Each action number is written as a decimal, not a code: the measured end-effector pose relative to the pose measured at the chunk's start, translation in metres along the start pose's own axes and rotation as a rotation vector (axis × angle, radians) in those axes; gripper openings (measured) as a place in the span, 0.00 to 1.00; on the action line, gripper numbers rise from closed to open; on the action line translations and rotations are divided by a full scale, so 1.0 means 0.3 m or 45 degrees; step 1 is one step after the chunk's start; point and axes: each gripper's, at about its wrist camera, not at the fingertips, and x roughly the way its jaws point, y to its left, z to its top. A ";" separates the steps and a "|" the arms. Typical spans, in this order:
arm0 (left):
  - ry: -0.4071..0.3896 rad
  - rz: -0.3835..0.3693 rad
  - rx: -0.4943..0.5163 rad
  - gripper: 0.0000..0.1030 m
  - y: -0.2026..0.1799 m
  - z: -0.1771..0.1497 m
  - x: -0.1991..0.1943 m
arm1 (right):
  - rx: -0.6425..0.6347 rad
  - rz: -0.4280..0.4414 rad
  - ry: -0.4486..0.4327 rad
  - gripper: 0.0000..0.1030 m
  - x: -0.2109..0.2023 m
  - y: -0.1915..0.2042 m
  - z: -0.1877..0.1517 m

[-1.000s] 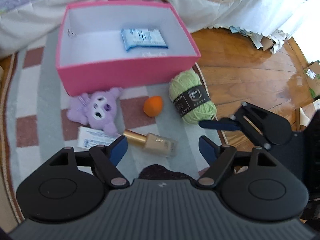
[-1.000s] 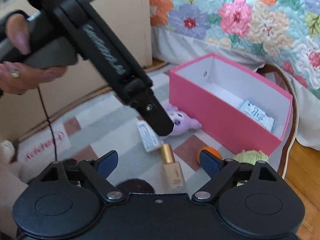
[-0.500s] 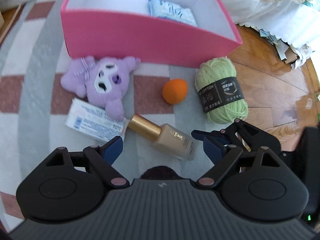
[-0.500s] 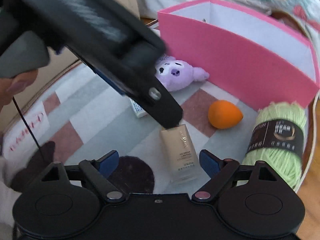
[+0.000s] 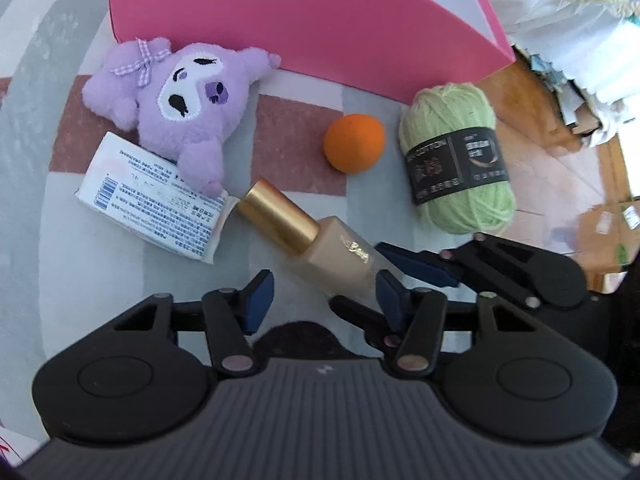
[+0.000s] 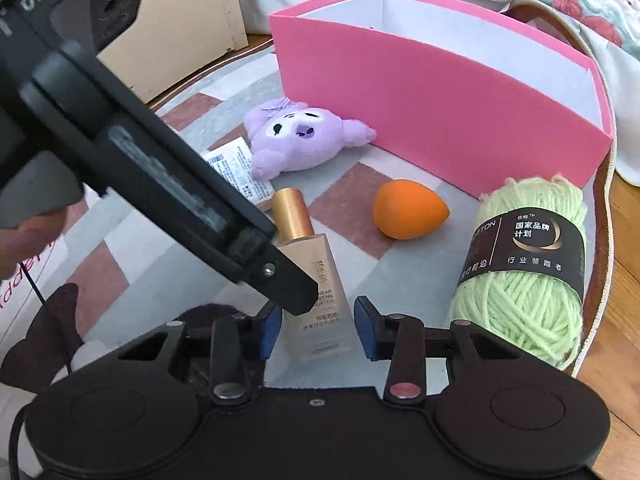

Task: Organize objects
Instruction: 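Close the left tool around the foundation bottle, then lift the foundation bottle with the left tool and release it in the pink box, then withdraw the left tool and lower it over the white cotton-pad pack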

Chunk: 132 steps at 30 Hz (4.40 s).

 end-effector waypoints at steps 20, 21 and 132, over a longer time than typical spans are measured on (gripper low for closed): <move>-0.036 -0.095 -0.107 0.47 0.003 -0.018 0.050 | 0.378 0.193 0.107 0.44 0.044 -0.079 -0.004; -0.047 -0.086 -0.084 0.46 -0.005 -0.023 0.049 | 0.368 0.187 0.103 0.44 0.046 -0.075 -0.003; -0.262 0.048 0.440 0.54 -0.272 0.402 -0.584 | 0.446 -0.175 -0.278 0.50 -0.477 -0.207 0.456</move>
